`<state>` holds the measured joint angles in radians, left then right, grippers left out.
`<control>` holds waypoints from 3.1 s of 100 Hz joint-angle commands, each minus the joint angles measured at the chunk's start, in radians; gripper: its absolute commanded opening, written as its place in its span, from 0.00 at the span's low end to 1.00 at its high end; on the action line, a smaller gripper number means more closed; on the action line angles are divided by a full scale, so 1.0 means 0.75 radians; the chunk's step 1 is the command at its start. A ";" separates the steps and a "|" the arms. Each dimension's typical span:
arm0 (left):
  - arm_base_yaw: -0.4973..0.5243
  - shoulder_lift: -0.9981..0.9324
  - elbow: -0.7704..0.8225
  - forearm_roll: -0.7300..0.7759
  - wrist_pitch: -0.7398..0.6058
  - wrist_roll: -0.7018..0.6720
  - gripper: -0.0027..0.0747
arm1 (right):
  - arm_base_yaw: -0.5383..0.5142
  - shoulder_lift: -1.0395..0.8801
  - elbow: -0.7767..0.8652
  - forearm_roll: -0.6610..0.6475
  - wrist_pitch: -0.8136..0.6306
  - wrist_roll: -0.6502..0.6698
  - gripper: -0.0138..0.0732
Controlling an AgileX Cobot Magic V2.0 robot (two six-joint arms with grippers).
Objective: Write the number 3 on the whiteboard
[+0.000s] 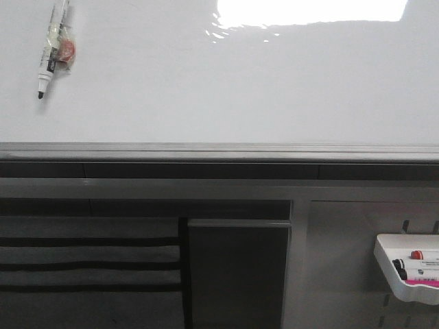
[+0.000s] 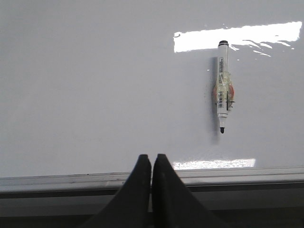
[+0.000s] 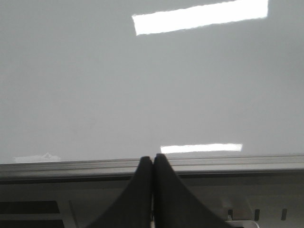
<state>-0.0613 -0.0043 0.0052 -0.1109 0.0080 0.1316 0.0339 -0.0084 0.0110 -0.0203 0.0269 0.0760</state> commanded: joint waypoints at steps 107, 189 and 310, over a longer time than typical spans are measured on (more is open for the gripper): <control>-0.008 -0.038 0.011 -0.002 -0.102 -0.008 0.01 | -0.006 -0.021 0.034 -0.017 -0.112 -0.002 0.08; -0.008 -0.038 0.011 -0.002 -0.102 -0.008 0.01 | -0.006 -0.021 0.034 -0.017 -0.117 -0.002 0.08; -0.008 0.559 -0.749 0.028 0.423 0.006 0.01 | -0.006 0.801 -0.851 0.110 0.516 -0.191 0.08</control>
<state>-0.0613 0.3855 -0.5257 -0.0886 0.4082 0.1374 0.0339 0.5608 -0.5926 0.0615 0.4805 -0.0546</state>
